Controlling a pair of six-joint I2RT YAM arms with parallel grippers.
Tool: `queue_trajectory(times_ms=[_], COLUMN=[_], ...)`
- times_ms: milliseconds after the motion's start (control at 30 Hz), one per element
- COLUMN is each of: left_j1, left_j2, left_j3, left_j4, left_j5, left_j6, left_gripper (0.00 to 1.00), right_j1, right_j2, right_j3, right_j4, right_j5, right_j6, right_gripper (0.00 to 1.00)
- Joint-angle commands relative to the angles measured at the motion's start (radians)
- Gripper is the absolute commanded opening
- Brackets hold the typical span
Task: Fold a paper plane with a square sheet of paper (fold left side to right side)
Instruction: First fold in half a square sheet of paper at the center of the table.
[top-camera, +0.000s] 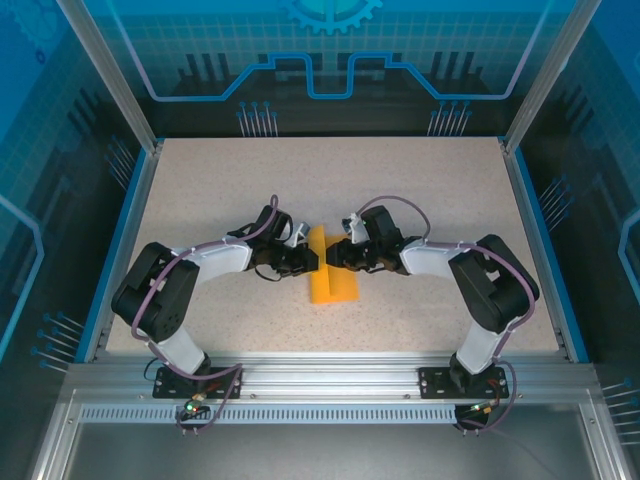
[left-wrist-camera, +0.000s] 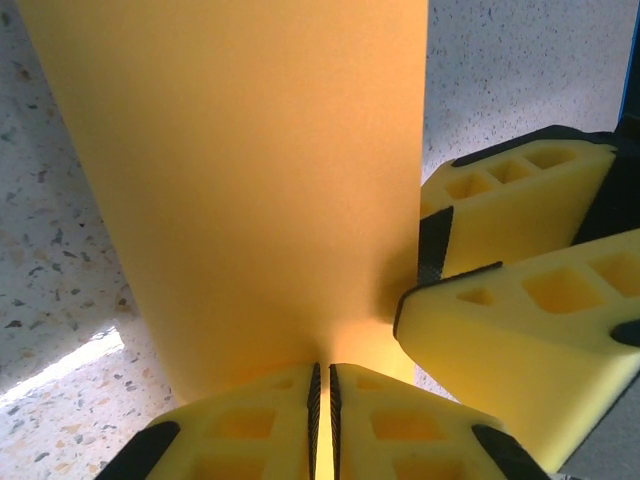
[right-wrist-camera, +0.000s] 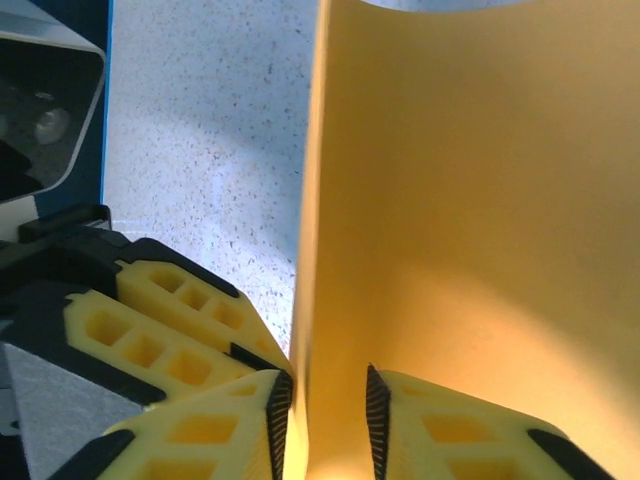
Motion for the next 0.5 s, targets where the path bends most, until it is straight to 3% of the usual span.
queue_trajectory(times_ms=[0, 167, 400, 467], left_j1=[-0.009, -0.010, -0.010, -0.009], left_j2=[0.006, -0.036, -0.085, -0.069], left_j3=[0.030, 0.031, 0.033, 0.037], left_j4=[-0.024, -0.059, -0.148, -0.152], left_j5=[-0.005, -0.035, -0.129, -0.134], left_j6=[0.007, 0.030, 0.061, 0.060], left_gripper=[0.16, 0.24, 0.52, 0.56], right_j1=[0.018, 0.017, -0.001, -0.004], right_j2=[0.022, 0.016, 0.014, 0.017], right_j3=[0.025, 0.025, 0.083, 0.094], right_j4=[0.008, -0.050, -0.237, -0.285], right_j5=[-0.027, 0.016, 0.160, 0.201], right_j6=[0.004, -0.017, -0.101, -0.126], right_gripper=[0.20, 0.03, 0.03, 0.04])
